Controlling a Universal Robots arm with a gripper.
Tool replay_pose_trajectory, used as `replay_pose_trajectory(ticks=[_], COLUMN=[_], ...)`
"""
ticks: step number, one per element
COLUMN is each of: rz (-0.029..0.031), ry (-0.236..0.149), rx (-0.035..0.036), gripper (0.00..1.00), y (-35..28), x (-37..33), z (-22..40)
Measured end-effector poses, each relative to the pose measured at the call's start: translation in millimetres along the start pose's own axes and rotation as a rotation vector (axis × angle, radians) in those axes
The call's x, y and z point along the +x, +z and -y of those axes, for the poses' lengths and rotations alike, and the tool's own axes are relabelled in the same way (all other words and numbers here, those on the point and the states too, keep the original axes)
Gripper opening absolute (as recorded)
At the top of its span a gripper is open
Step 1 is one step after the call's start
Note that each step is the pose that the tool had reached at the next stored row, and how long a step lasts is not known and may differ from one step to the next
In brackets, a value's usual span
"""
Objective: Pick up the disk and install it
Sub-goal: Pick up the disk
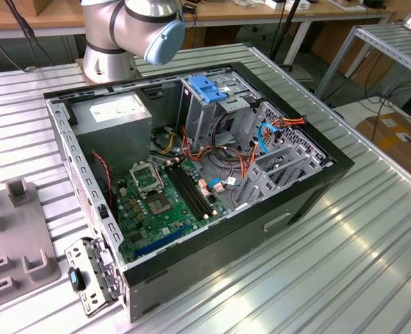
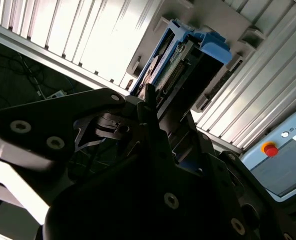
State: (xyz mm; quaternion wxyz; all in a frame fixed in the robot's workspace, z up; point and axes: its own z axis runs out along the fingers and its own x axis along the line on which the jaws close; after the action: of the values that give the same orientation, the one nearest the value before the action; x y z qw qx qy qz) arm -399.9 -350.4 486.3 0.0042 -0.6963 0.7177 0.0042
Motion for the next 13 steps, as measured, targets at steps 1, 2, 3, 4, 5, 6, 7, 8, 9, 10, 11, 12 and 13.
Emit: replay_pose_trajectory(ticks=[1, 2, 3, 4, 5, 6, 7, 8, 9, 10, 11, 12, 13], rz=[0.0, 0.0, 0.0, 0.0, 0.0, 0.0, 0.0, -0.0001, 0.0, 0.0, 0.0, 0.0001, 0.0], ry=[0.0, 0.0, 0.0, 0.0, 0.0, 0.0, 0.0, 0.0, 0.0, 0.0, 0.0, 0.0, 0.0], rx=[0.0, 0.0, 0.0001, 0.0001, 0.0001, 0.0001, 0.0001, -0.0001, 0.0, 0.0, 0.0, 0.0001, 0.0001], gripper=[0.35, 0.35, 0.35, 0.35, 0.35, 0.35, 0.35, 0.35, 0.35, 0.35, 0.35, 0.35, 0.35], y=[-1.2, -2.4, -2.6, -2.5, -2.5, -2.6, -2.6, -2.7, -2.7, -2.6, -2.7, -2.6, -2.6], x=[0.0, 0.0, 0.0, 0.0, 0.0, 0.0, -0.1, -0.1, -0.1, -0.2, -0.2, -0.3, -0.4], z=[0.0, 0.0, 0.0, 0.0, 0.0, 0.0, 0.2, 1.3, 2.6, 4.5, 6.5, 8.9, 11.7])
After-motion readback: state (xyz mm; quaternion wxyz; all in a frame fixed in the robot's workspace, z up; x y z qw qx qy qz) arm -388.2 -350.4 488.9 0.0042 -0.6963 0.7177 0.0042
